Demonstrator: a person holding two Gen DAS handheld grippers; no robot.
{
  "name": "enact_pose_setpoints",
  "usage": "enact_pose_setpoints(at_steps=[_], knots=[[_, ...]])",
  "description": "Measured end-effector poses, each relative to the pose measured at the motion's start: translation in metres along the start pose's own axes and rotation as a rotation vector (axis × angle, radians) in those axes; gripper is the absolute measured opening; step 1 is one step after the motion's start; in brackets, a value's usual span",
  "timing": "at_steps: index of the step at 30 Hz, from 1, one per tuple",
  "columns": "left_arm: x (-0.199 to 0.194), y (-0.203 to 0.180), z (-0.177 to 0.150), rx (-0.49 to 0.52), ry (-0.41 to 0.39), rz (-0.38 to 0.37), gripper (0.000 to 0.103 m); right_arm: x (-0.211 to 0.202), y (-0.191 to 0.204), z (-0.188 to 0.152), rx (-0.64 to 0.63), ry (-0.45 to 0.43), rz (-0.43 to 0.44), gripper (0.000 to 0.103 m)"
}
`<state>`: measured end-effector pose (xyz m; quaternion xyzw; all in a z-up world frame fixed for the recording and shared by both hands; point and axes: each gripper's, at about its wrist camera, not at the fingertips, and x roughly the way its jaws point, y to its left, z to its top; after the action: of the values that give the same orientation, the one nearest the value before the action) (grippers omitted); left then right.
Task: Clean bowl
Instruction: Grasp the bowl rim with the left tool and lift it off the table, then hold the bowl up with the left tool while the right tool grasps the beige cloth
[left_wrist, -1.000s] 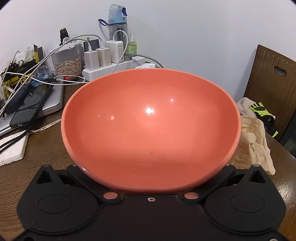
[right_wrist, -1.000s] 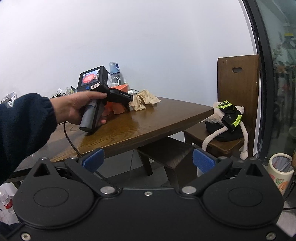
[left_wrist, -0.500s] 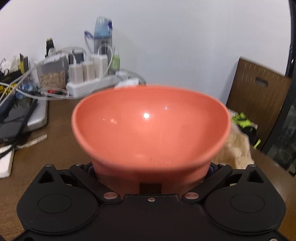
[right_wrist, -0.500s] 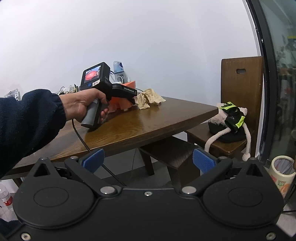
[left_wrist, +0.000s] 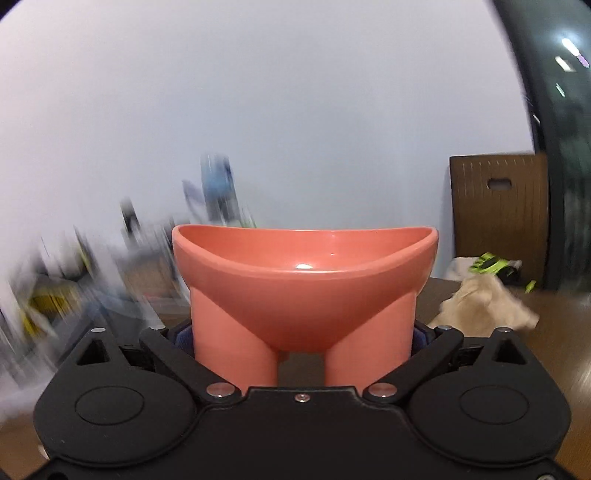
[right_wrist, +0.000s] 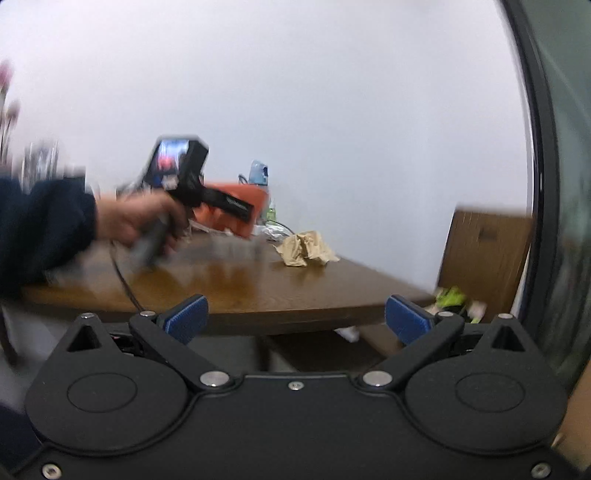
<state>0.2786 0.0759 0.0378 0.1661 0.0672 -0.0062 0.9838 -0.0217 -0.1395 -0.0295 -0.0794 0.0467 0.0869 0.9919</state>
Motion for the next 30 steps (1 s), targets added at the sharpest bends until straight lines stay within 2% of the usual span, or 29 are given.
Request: enact_pose_setpoints(at_steps=[3, 5, 10, 15, 18, 23, 25, 28, 29, 30], knots=[[-0.026, -0.003, -0.010, 0.133, -0.165, 0.072, 0.098, 0.007, 0.002, 0.006, 0.011, 0.027, 0.027, 0.103], [-0.044, -0.009, -0.023, 0.256, -0.314, 0.147, 0.098, 0.014, -0.004, 0.014, 0.027, 0.019, 0.053, 0.103], [-0.072, -0.026, -0.047, 0.388, -0.469, 0.144, 0.098, 0.035, -0.021, 0.044, 0.017, -0.023, 0.054, 0.103], [-0.091, -0.047, -0.074, 0.562, -0.523, 0.120, 0.098, 0.077, -0.034, 0.085, -0.081, -0.041, 0.038, 0.103], [-0.093, -0.056, -0.086, 0.625, -0.515, 0.111, 0.098, 0.116, -0.037, 0.100, -0.132, 0.016, 0.060, 0.103], [-0.094, -0.063, -0.098, 0.681, -0.534, 0.095, 0.098, 0.220, -0.040, 0.111, -0.127, 0.192, 0.109, 0.103], [-0.093, -0.064, -0.103, 0.696, -0.544, 0.065, 0.098, 0.271, -0.039, 0.110, -0.091, 0.309, 0.131, 0.102], [-0.093, -0.071, -0.113, 0.745, -0.540, 0.067, 0.098, 0.314, -0.031, 0.104, -0.085, 0.427, 0.152, 0.101], [-0.093, -0.074, -0.116, 0.758, -0.542, 0.059, 0.098, 0.331, -0.028, 0.101, -0.083, 0.472, 0.158, 0.099], [-0.095, -0.075, -0.119, 0.766, -0.544, 0.051, 0.098, 0.348, -0.026, 0.096, -0.069, 0.521, 0.141, 0.090]])
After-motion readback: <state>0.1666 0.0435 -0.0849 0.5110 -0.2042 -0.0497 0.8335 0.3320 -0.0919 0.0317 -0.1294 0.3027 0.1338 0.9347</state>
